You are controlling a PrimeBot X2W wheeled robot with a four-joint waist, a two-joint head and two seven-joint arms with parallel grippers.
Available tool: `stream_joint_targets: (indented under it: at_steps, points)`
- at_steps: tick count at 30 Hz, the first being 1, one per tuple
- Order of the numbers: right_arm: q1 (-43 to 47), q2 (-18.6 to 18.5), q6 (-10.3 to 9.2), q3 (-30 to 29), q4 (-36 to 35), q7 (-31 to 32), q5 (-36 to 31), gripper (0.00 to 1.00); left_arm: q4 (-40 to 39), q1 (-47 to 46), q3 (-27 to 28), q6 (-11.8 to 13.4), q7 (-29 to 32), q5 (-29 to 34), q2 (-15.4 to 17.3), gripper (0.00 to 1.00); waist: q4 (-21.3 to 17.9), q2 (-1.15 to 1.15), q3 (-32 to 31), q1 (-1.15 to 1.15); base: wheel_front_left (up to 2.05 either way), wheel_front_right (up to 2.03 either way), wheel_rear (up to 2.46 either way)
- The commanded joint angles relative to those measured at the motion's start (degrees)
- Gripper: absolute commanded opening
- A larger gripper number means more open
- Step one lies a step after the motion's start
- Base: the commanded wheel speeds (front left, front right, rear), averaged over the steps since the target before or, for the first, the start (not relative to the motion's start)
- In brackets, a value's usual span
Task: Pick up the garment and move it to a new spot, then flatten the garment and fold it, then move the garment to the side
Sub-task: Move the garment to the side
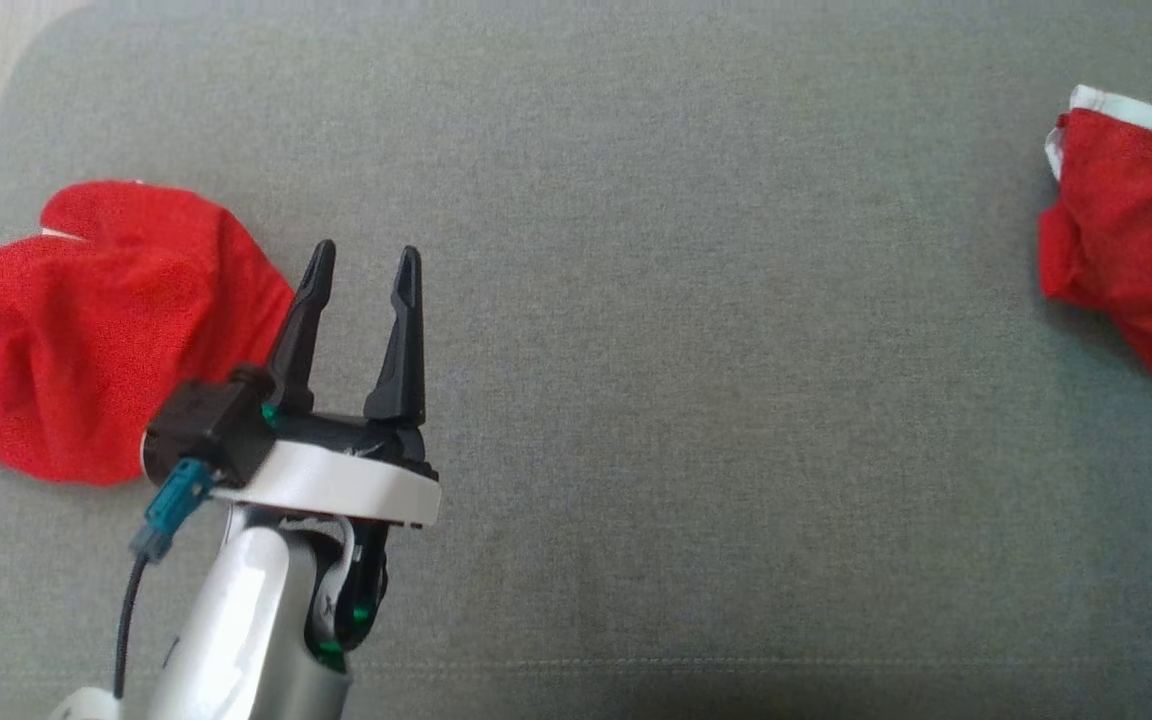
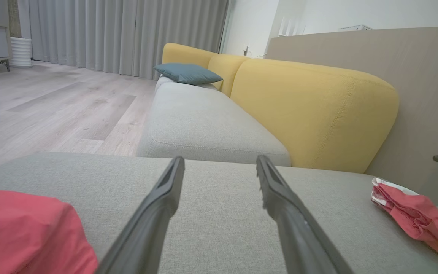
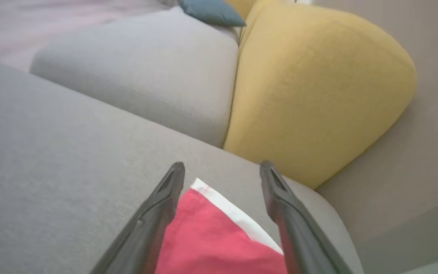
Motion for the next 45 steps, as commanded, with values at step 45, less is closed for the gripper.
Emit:
stream_joint_targets:
  at_steps: [45]
  points:
    - [30.3,29.7,0.37,-5.6,-16.7,-20.9,1.9,1.0,-1.8,9.8,2.7,1.9,-0.7,2.0,0.4,1.0,-1.5,0.0,-12.2,0.0,0.0,0.0,0.0]
